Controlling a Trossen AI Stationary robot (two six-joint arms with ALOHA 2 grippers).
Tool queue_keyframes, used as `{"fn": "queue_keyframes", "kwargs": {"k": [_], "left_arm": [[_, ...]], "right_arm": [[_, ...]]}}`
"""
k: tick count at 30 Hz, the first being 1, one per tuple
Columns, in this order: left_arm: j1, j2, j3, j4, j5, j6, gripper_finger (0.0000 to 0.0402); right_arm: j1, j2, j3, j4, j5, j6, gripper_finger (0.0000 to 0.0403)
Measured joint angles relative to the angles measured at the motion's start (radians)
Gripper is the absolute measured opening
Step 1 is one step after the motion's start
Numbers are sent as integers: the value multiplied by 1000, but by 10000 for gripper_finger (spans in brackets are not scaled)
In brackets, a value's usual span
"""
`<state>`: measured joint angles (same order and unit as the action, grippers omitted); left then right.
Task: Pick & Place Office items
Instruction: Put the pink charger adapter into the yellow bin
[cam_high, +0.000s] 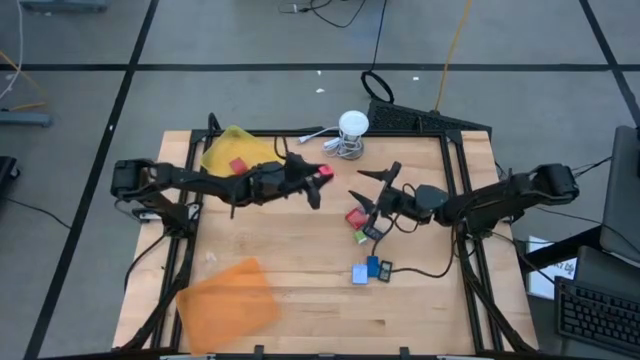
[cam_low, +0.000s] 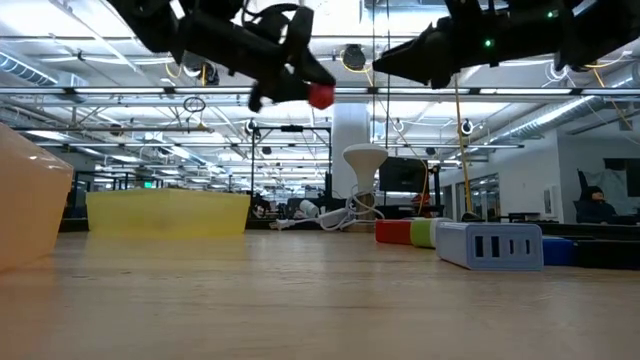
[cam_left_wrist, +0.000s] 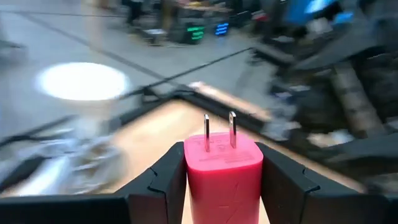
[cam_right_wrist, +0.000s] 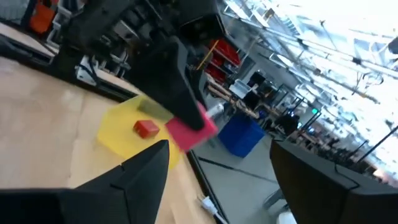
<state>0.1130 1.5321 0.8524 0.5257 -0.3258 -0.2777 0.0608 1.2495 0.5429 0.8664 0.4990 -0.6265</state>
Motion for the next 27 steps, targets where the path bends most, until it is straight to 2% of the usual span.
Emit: {"fn": "queue_keyframes", "kwargs": {"k": [4,10,15,21,27], "left_arm": [[-20,-84,-16,-143,-154,43,159],[-9,-242,-203,-59,-228,55,159],[44,-394,-381,26,-245,15,159],[117,-538,-560,25,-407,-85,159],[171,-587,-672,18,-518,-167,159]], "right_arm": [[-9,-54,0,-93,2,56,269],[-33,-104,-1,-169,-4,148,267],[-63,-113,-1,-202,-32,171,264],[-116,-113,-2,-228,-71,219,259],[-153,-113,-2,-234,-162,264,258]]}}
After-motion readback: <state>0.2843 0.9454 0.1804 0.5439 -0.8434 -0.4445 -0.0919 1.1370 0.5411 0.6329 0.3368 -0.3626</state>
